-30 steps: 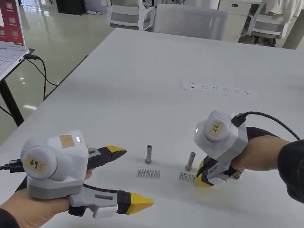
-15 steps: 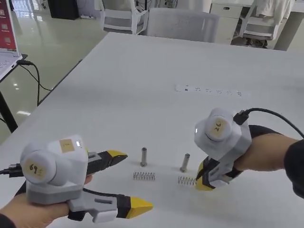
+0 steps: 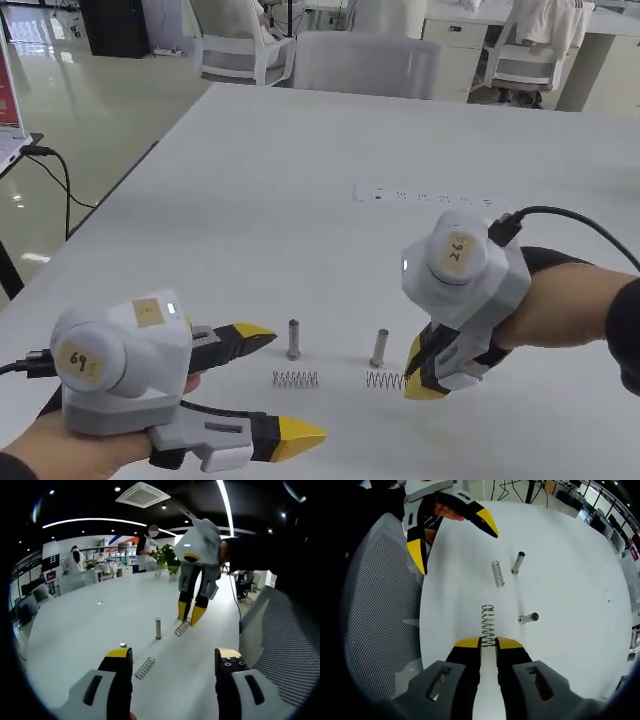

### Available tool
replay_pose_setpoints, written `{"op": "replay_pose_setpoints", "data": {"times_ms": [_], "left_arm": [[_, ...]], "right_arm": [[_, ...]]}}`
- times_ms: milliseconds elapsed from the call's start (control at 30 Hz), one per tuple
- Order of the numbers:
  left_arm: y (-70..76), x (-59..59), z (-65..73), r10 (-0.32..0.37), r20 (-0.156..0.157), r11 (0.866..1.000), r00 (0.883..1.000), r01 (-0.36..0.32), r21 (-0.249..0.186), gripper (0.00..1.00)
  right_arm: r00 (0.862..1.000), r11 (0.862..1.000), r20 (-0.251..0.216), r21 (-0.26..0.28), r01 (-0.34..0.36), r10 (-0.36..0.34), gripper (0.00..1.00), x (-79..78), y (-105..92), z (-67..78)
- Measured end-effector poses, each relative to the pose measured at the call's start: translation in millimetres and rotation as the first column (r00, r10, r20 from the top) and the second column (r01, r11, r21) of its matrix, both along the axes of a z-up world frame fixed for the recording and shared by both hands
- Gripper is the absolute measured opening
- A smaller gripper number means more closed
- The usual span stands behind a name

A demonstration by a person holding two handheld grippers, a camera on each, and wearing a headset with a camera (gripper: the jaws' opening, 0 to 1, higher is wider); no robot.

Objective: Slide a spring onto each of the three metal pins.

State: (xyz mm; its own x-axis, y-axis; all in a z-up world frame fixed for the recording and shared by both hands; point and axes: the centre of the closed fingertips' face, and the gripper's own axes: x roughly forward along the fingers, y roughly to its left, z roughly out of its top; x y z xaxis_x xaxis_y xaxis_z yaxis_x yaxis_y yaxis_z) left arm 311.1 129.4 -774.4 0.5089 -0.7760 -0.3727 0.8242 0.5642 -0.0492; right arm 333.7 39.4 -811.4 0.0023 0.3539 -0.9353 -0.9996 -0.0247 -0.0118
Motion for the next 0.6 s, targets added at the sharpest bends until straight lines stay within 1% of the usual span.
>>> {"op": "replay_pose_setpoints", "data": {"times_ms": [100,267,600], "left_arm": [[-4.1,-1.0,-0.2,-0.015,0.002,1.0,1.0,0.015,0.0,0.62],[-13.7,-4.9,-2.0,-0.056,0.005,0.998,0.998,0.056,0.014,0.55],[-25.7,-7.8,-2.4,-0.103,0.012,0.994,0.995,0.102,0.023,0.48]], "right_arm": [[1.0,1.0,0.002,-0.001,-0.009,0.01,0.13,-3.4,1.9,2.6],[1.0,1.0,-0.001,0.003,-0.024,0.024,0.13,-9.3,6.6,5.5],[0.998,0.998,0.004,0.015,-0.063,0.063,0.13,-19.3,16.1,11.5]]}}
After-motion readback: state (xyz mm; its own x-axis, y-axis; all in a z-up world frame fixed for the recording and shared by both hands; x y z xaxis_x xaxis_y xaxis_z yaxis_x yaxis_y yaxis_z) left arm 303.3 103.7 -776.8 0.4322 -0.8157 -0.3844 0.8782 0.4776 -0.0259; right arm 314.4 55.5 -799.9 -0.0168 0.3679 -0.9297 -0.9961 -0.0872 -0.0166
